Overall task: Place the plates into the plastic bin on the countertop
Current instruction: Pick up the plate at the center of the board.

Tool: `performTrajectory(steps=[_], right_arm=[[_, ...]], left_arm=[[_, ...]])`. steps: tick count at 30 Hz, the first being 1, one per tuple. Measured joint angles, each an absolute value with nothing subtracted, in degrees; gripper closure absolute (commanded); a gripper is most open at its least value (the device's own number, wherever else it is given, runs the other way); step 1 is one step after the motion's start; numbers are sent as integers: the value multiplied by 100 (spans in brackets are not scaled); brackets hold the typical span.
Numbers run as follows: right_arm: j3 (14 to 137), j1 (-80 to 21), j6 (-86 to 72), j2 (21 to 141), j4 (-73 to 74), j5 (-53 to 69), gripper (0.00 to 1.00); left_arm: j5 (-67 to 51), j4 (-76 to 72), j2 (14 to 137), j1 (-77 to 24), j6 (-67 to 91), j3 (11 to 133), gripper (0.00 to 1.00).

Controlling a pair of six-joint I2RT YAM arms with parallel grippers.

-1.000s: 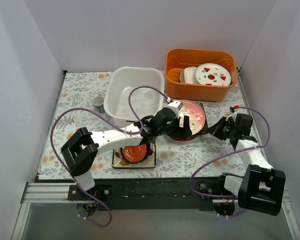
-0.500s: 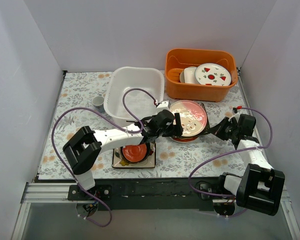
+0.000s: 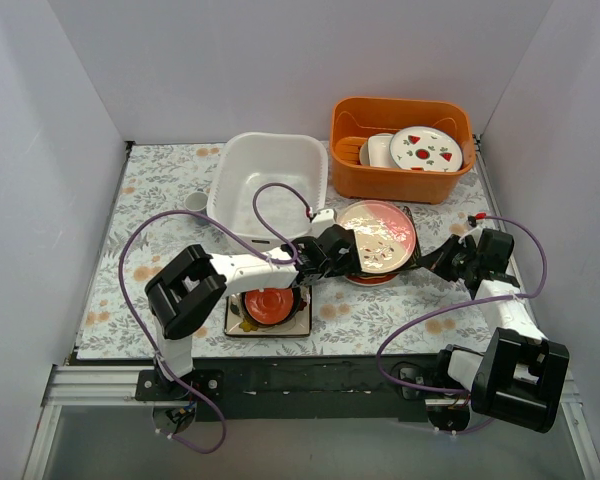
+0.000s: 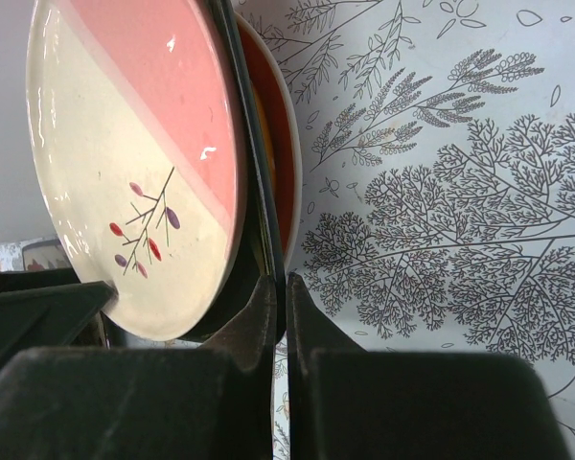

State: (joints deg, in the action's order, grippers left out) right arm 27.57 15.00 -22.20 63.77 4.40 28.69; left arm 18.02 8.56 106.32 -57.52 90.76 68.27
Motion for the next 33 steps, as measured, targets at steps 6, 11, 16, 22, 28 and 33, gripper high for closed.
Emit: performTrajectory(steps=[6, 11, 16, 22, 28, 33], right_arm=[[2753, 1500, -2222, 6377, 438, 2875, 99], [2753, 1507, -2217, 6377, 432, 2880, 99], [2753, 1586, -2206, 6377, 421, 2853, 99], [2753, 1590, -2206, 6377, 421, 2862, 99], [2753, 1590, -2206, 6379, 419, 2871, 98], [2751, 1601, -2206, 6377, 419, 2912, 84]], left_arm=[[1841, 770, 10641, -5743, 9133, 6829, 40], [1691, 692, 10748, -5739, 9192, 6908, 60], [1490, 554, 10750, -5673, 9314, 6904, 75], [1444, 274, 10691, -5669, 9496, 6687, 90], [1413, 113, 10580, -5660, 9629, 6490, 100], [1385, 123, 10370, -5642, 9695, 6294, 100]])
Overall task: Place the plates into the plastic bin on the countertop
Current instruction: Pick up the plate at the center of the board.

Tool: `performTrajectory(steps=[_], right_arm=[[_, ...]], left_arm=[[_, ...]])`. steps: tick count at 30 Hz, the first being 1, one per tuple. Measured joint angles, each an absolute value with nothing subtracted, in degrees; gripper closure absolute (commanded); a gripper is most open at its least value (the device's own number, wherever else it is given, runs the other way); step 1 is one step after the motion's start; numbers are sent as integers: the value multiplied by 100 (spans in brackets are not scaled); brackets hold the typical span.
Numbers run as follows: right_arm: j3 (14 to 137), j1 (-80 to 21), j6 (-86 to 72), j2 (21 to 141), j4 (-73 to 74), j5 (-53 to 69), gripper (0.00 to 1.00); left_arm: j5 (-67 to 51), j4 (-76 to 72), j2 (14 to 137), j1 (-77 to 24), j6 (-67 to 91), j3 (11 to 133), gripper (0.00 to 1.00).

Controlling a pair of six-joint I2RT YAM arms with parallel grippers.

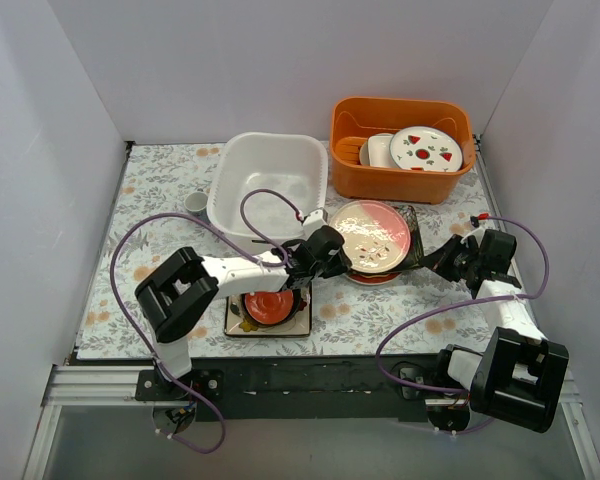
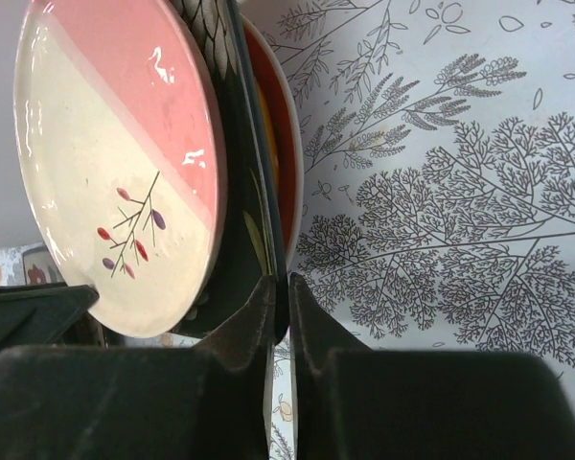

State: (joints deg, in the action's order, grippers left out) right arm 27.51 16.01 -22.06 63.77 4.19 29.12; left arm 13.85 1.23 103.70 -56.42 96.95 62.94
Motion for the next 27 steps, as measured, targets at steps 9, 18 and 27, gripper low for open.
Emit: performTrajectory(steps=[9, 18, 27], right_arm=[[2749, 1645, -2169, 6189, 423, 2954, 55], [2749, 1645, -2255, 5874, 301, 3194, 48], [2825, 1647, -2429, 5894, -458, 3896, 40]], left_arm=[[1358, 217, 10012, -5640, 9682, 6055, 100], [1345, 220, 9985, -5651, 9579, 6040, 100], [1354, 193, 9983, -5682, 9515, 6034, 100]])
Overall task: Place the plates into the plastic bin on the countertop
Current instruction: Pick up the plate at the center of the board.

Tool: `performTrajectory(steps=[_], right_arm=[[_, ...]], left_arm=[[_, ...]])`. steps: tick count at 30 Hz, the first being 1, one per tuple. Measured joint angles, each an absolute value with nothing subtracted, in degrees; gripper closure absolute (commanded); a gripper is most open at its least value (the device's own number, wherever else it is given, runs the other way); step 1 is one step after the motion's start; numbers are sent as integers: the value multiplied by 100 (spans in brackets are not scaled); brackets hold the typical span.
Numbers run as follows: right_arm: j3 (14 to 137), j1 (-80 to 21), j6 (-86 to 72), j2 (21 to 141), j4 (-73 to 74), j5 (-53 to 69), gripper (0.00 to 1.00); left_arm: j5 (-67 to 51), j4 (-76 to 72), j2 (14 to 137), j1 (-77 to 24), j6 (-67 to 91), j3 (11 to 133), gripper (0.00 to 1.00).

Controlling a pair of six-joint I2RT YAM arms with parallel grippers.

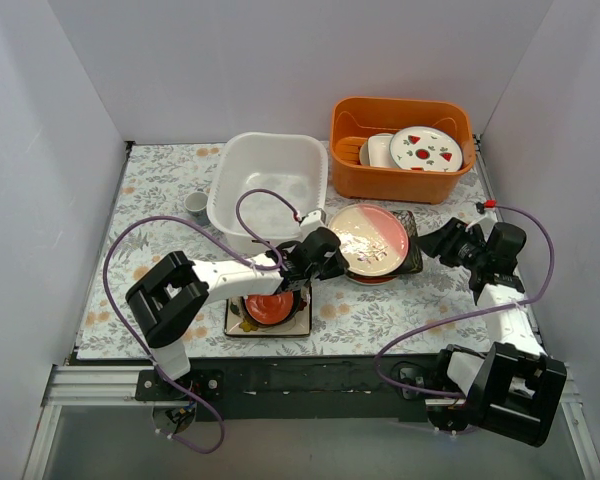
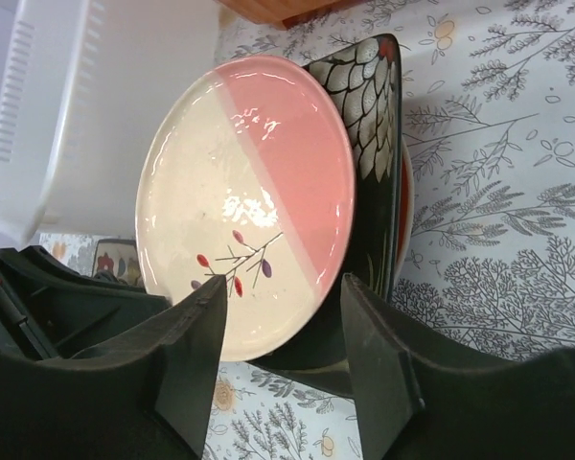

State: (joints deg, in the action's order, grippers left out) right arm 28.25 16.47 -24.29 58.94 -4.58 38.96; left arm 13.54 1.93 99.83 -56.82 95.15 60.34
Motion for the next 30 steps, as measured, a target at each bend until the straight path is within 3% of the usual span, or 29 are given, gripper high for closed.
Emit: performTrajectory(steps=[30], right_arm=[[2963, 1210, -2368, 7155, -478, 4390, 38]], left_arm=[[1238, 128, 9129, -5979, 9411, 5363, 100]])
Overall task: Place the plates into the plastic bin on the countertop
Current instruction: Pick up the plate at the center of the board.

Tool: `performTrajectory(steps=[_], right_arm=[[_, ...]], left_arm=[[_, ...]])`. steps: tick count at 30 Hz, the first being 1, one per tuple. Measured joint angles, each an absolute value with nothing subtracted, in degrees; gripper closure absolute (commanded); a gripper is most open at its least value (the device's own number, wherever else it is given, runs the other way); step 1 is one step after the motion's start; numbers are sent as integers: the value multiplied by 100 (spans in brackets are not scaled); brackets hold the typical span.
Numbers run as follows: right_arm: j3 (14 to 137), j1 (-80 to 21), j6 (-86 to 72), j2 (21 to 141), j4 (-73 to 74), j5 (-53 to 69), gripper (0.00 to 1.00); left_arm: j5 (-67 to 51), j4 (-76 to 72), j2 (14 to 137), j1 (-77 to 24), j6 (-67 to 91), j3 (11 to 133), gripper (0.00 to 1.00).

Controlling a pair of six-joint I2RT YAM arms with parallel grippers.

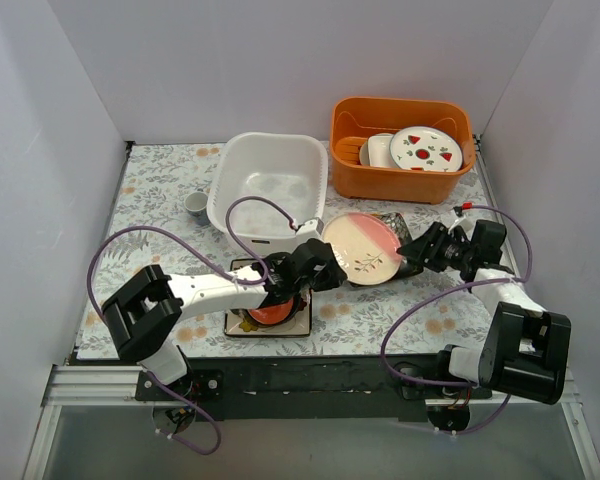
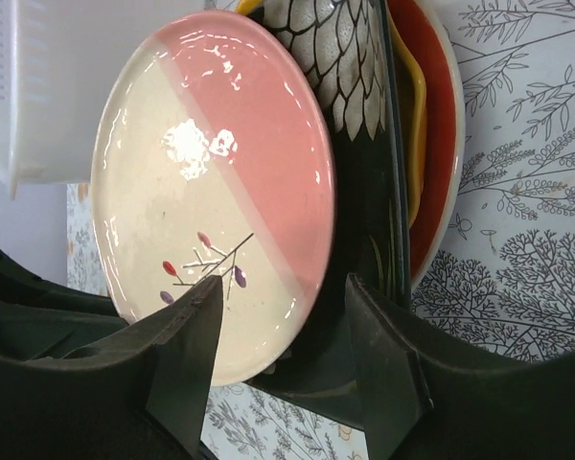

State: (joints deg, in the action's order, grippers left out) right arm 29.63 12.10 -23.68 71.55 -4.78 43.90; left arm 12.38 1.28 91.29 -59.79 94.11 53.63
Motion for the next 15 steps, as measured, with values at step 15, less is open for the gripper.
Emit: performTrajectory(steps=[15], right_arm=[[3175, 1024, -2475, 7703, -808, 4584, 38]], left_arm=[[526, 279, 9030, -6259, 8967, 5009, 100]])
